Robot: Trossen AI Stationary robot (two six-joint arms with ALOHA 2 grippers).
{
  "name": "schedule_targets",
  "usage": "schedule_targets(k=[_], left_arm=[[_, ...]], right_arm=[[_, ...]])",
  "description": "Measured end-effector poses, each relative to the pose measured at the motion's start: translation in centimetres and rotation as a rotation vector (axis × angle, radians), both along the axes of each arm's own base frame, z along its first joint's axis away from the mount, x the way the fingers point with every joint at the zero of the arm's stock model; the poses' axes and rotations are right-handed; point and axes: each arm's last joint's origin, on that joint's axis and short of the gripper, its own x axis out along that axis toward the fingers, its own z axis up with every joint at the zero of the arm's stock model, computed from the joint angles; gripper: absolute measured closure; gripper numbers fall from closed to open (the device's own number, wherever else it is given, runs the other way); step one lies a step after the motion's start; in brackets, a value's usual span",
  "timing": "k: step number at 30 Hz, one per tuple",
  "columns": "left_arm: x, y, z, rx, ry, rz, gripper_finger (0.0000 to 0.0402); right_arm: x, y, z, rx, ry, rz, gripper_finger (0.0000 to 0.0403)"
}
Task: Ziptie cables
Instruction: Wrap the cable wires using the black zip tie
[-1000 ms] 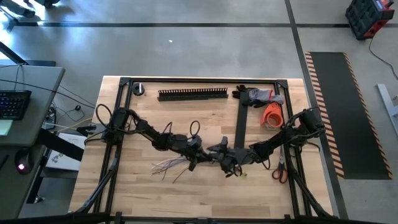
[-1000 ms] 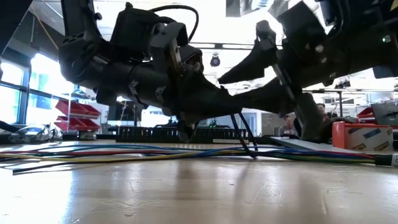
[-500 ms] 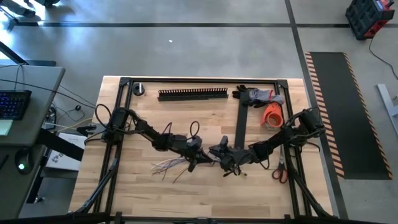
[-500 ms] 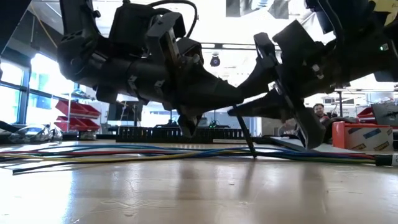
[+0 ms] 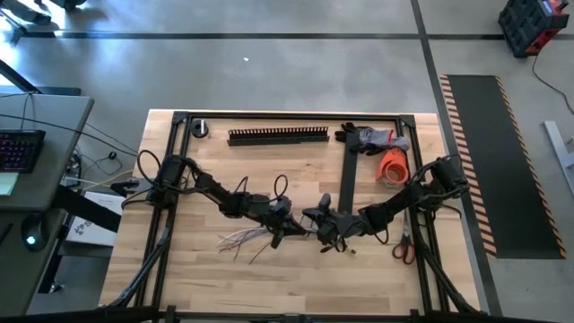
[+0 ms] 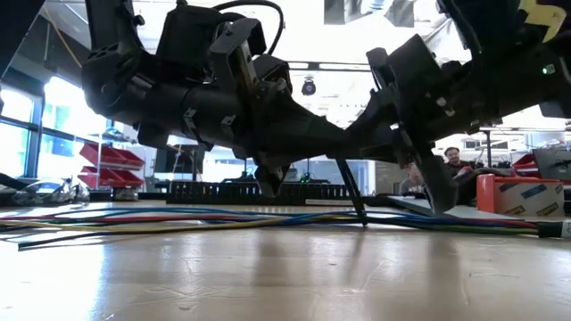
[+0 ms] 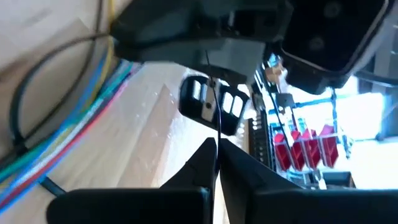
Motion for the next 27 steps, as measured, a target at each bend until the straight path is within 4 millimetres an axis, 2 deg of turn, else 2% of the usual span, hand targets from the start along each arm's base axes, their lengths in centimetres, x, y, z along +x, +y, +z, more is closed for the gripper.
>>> schedule_targets(k=[17,27], left_arm=[[-0.1,-0.4,0.0,0.010,-0.002,-0.021,0.0402],[-0.2,-0.6,0.0,0.032,-0.012,-0.075,0.0402]], right_arm=[[0.2,0.4,0.4,0.091,-0.052,0.067,0.0403],[-0.8,-0.1,-0.1,0.138,-0.069,0.095,0.0403]])
